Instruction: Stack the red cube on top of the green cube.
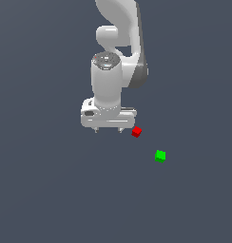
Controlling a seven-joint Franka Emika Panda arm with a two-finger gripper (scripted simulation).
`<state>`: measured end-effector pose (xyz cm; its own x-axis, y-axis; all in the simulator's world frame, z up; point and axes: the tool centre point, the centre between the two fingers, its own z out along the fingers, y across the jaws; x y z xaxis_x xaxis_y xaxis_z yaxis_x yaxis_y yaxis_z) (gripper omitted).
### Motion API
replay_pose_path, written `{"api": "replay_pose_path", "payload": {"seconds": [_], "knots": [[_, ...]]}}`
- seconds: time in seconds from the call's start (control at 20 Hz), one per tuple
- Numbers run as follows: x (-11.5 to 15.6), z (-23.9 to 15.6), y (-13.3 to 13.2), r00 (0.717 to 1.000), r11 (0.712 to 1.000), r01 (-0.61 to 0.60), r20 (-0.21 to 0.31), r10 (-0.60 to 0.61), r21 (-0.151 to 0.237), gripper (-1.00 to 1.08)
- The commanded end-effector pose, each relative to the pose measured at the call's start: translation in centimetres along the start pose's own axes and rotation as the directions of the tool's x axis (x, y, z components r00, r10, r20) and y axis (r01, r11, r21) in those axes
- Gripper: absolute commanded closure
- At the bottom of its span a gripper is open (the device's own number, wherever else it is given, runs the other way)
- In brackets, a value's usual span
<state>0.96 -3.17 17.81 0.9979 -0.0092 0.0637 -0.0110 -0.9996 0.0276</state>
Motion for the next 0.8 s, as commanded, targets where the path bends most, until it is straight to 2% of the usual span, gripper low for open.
{"api": "replay_pose_path", "payload": {"seconds": [0.0,0.35,0.75], "knots": [[0.0,0.0,0.0,1.000,1.000,0.000,0.000,0.000,0.000,-0.92],[-0.6,0.4,-0.5,1.000,1.000,-0.025,0.003,0.025,0.000,-0.92],[-2.7,1.9,-2.2,0.993,0.994,-0.113,0.013,0.113,0.000,-0.92]]}}
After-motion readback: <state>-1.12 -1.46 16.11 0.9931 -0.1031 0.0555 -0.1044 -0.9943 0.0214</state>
